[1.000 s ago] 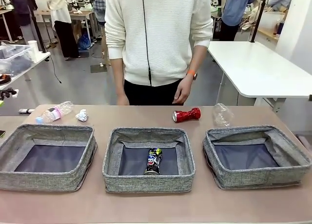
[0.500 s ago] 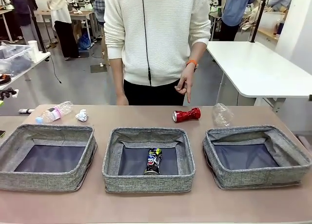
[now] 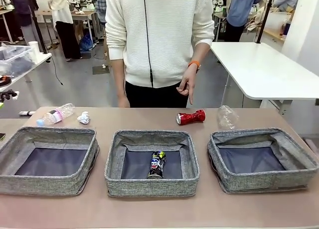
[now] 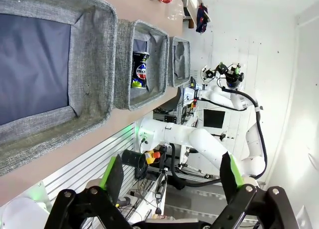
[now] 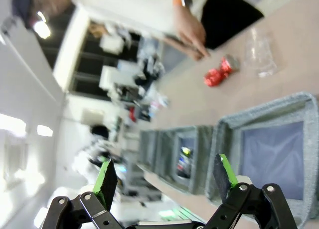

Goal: Sort the waste into the appropriate baskets.
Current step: Pick up the waste item pointed out by the person.

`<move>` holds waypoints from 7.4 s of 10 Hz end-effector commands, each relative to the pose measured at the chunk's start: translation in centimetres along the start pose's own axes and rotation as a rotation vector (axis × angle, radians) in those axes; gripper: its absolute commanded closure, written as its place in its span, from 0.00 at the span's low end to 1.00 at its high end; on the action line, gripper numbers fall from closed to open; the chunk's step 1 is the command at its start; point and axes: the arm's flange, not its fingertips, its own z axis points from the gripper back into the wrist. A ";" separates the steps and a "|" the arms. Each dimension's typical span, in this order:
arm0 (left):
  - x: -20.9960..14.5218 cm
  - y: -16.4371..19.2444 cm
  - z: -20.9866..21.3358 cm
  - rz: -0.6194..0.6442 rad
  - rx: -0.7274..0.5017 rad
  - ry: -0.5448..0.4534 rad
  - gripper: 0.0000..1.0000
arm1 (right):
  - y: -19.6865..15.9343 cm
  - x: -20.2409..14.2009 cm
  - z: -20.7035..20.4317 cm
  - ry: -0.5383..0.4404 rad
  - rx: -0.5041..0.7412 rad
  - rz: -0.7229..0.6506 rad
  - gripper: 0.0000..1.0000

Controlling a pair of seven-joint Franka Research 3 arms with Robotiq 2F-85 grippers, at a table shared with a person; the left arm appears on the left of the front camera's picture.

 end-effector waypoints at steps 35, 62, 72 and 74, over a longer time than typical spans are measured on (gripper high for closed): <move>0.0 -0.3 0.1 0.008 -0.016 0.000 0.00 | -7.4 9.8 -48.3 0.979 -0.341 1.464 0.00; 0.0 -0.3 0.1 0.008 -0.016 0.000 0.00 | 15.0 0.9 -34.3 1.117 -0.281 1.085 0.72; 0.0 -0.3 0.1 0.008 -0.016 0.000 0.00 | 43.5 -3.2 -49.5 0.684 -1.253 0.382 0.72; 0.0 -0.3 0.1 0.008 -0.016 0.000 0.00 | 48.0 -3.4 -49.3 0.524 -1.406 0.331 0.72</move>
